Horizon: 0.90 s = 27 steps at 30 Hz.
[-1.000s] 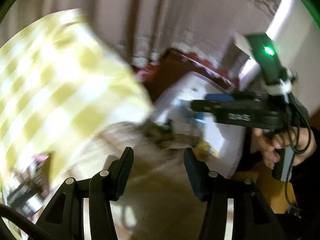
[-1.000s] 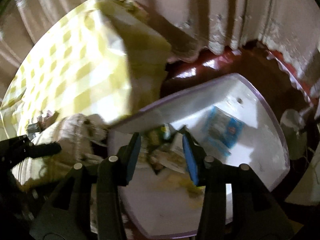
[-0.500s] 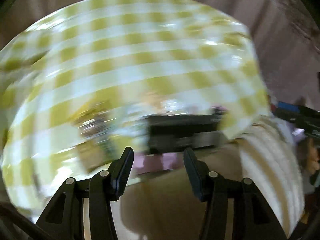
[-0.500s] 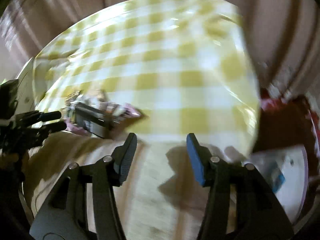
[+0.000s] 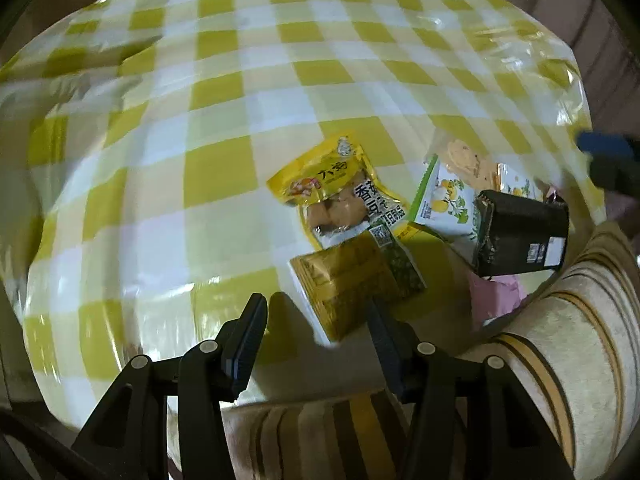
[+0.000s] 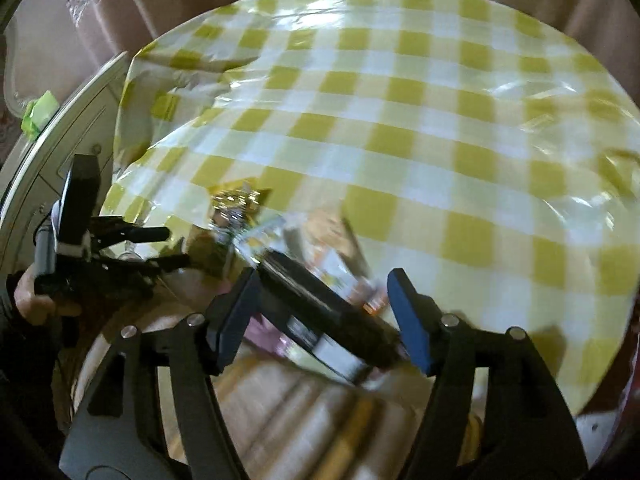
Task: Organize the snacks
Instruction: 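Move both tools back over the remaining snacks on the table, then grasp the small green-label packet with the left tool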
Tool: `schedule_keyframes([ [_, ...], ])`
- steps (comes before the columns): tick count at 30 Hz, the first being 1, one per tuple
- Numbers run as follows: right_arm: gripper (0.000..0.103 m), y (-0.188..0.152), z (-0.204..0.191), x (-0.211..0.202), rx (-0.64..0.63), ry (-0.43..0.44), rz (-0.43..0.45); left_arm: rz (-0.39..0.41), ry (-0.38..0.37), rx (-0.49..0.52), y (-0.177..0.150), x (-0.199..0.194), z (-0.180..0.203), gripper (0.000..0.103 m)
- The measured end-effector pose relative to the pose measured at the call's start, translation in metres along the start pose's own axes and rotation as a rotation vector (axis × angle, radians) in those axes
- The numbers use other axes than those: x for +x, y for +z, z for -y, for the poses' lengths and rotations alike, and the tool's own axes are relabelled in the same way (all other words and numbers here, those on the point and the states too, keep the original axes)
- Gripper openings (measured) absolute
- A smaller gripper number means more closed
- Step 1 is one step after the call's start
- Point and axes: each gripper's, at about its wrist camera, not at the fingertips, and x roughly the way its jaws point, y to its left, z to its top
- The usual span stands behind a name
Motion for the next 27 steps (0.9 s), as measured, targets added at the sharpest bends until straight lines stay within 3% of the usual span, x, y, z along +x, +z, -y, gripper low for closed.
schedule_keyframes([
  [5,0.073,0.036,-0.029,0.037,-0.091,0.049,-0.054,0.011,-0.039,0.037,0.008,0.006,0.001,0.059],
  [10,0.077,0.061,-0.042,0.072,-0.143,0.078,-0.114,0.026,-0.144,0.099,0.013,0.008,0.002,0.059],
  [13,0.077,0.070,-0.039,0.090,-0.117,0.099,-0.147,0.058,-0.126,0.191,0.017,0.006,0.008,0.059],
  [16,0.077,0.073,-0.041,0.106,-0.127,0.100,-0.178,0.037,-0.098,0.299,0.024,0.012,0.014,0.060],
  [21,0.077,0.076,-0.043,0.119,-0.137,0.115,-0.201,0.001,-0.159,0.437,0.030,0.016,0.023,0.062],
  [25,0.077,0.078,-0.038,0.122,-0.132,0.108,-0.204,-0.022,-0.189,0.474,0.030,0.022,0.028,0.061],
  [27,0.077,0.078,-0.036,0.124,-0.130,0.104,-0.208,-0.030,-0.182,0.486,0.027,0.022,0.030,0.054],
])
